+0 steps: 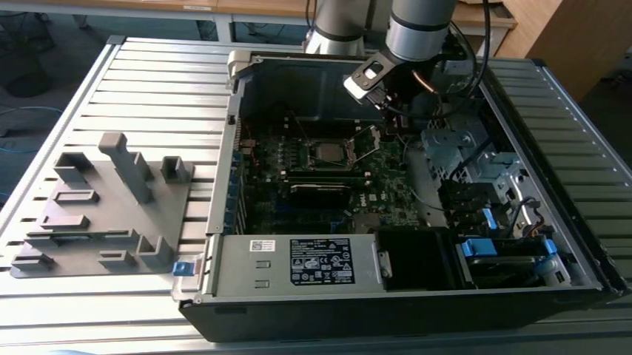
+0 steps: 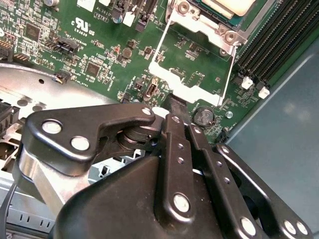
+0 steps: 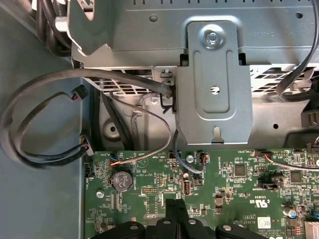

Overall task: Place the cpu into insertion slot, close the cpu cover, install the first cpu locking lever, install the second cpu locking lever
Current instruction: 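Close the cpu cover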

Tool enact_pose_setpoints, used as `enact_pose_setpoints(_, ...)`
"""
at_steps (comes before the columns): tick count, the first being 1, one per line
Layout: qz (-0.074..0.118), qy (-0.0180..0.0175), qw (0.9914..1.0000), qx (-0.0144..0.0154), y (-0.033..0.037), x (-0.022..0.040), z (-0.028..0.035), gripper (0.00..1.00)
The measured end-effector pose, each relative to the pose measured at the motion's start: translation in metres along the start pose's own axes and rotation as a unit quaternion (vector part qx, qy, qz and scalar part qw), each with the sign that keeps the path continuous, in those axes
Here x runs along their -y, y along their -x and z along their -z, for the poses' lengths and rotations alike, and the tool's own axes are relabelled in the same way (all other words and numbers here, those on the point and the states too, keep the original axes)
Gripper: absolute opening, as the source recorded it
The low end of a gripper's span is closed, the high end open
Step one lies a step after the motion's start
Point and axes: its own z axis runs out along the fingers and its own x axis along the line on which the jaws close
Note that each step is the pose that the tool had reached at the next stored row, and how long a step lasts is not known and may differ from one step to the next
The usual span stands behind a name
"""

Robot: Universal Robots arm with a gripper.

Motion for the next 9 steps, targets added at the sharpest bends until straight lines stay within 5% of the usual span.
enact_pose_setpoints(9,0.0,0.0001,1.0,-0.0002,0.0,0.0014,-0.0002,0.11)
